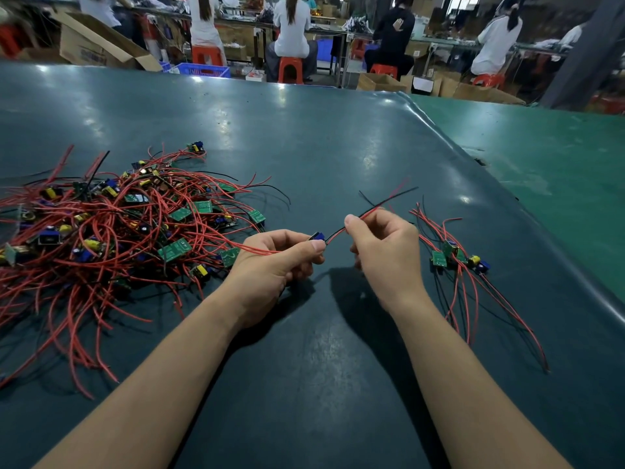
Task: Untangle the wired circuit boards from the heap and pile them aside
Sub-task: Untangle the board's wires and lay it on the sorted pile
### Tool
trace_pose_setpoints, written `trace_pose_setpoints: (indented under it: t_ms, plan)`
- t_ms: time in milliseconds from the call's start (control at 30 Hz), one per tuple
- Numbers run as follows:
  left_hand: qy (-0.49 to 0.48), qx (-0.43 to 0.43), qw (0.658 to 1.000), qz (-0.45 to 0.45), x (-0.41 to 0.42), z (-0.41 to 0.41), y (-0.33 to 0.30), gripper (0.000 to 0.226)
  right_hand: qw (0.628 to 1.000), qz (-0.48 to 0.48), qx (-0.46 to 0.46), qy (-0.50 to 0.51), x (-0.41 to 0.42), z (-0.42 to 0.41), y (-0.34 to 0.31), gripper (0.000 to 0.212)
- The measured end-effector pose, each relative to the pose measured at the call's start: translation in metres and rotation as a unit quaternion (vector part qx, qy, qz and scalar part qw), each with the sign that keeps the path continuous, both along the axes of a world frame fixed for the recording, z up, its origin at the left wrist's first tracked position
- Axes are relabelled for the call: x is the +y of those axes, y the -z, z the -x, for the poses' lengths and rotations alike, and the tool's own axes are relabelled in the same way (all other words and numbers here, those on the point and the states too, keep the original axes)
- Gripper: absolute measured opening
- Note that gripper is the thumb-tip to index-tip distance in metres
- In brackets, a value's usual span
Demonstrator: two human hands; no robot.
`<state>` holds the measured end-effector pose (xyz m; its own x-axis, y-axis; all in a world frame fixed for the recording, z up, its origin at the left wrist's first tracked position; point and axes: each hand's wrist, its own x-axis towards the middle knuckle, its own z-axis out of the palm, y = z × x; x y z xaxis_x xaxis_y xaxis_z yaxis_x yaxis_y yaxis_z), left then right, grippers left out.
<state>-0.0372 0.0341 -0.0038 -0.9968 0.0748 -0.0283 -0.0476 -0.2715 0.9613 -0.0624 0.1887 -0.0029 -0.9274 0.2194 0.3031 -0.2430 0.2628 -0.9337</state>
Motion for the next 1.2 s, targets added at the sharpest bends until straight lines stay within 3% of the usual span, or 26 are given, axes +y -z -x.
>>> trace_pose_setpoints:
  t_ms: [133, 233, 367, 500, 633, 733, 833, 933, 1033, 1200]
  plan:
    - [0.004, -0.005, 1.0, -0.012, 0.0, -0.002, 0.0, 0.012, 0.983, -0.172, 0.06, -0.009, 0.001, -0.002, 0.002, 0.035]
    - [0.004, -0.005, 1.0, -0.016, 0.0, -0.002, -0.001, 0.016, 0.983, -0.174, 0.051, -0.006, 0.003, -0.003, 0.001, 0.035]
    - [-0.019, -0.006, 0.999, -0.03, 0.001, -0.001, 0.0, 0.014, 0.998, 0.002, -0.009, -0.06, 0.001, -0.004, -0.004, 0.031]
    - [-0.031, -0.017, 0.998, -0.055, 0.001, 0.002, 0.0, 0.005, 0.973, 0.175, -0.058, -0.139, -0.002, -0.007, -0.011, 0.025]
    - [-0.031, -0.013, 0.998, -0.045, 0.001, 0.001, 0.0, 0.004, 0.935, 0.344, -0.075, -0.052, 0.005, -0.001, -0.017, 0.024]
    - [-0.035, -0.015, 0.998, -0.05, 0.001, 0.002, -0.001, 0.004, 0.916, 0.393, -0.079, 0.027, 0.016, 0.003, -0.019, 0.018]
    - [-0.054, -0.024, 0.995, -0.084, 0.001, 0.004, -0.001, 0.005, 0.921, 0.355, -0.161, 0.002, 0.015, 0.002, -0.017, 0.006]
    - [-0.064, -0.03, 0.992, -0.1, 0.0, 0.005, 0.0, 0.008, 0.928, 0.233, -0.246, -0.156, 0.0, -0.006, -0.013, 0.017]
    - [-0.035, -0.014, 0.997, -0.074, 0.0, 0.003, 0.001, 0.011, 0.93, 0.215, -0.198, -0.222, -0.01, -0.01, -0.009, 0.017]
    - [-0.009, 0.002, 0.999, -0.042, 0.002, 0.002, 0.0, 0.015, 0.953, 0.191, -0.16, -0.171, -0.009, -0.008, -0.008, 0.017]
